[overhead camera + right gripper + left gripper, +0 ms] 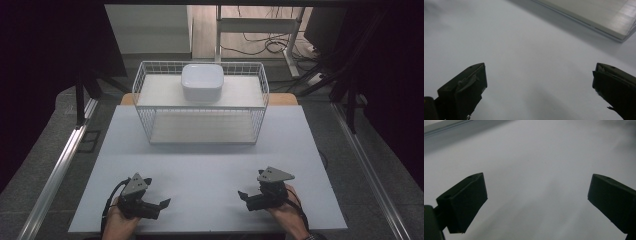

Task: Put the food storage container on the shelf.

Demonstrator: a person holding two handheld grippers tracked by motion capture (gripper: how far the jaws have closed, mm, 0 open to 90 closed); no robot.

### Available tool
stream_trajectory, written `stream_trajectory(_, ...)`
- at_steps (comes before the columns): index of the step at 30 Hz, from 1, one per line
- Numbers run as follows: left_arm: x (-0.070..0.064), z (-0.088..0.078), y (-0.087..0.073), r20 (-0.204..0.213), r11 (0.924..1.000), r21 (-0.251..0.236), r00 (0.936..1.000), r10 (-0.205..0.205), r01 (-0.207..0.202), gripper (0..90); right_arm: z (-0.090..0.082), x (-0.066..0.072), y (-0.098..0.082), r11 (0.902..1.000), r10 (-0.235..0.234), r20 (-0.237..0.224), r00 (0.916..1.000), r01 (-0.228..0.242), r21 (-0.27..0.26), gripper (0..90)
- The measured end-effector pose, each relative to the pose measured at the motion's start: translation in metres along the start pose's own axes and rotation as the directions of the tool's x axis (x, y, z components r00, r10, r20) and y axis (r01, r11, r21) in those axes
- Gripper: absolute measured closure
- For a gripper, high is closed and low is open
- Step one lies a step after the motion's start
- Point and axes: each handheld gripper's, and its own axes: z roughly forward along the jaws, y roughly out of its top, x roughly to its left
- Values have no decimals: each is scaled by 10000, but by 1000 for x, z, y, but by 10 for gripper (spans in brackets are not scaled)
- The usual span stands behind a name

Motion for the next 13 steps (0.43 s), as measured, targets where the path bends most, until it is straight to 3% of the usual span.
stream_trajectory(5, 3, -1, -4, 150, 9992, 94, 9992, -381, 379, 22, 7, 2, -8, 9984, -156, 9, 9999, 155, 540, 0)
stream_trajectory(13, 6, 3, -6, 106, 9972, 457, 9981, -601, 596, 19, 12, 2, -10, 9958, -198, -28, 9998, 200, 892, 0)
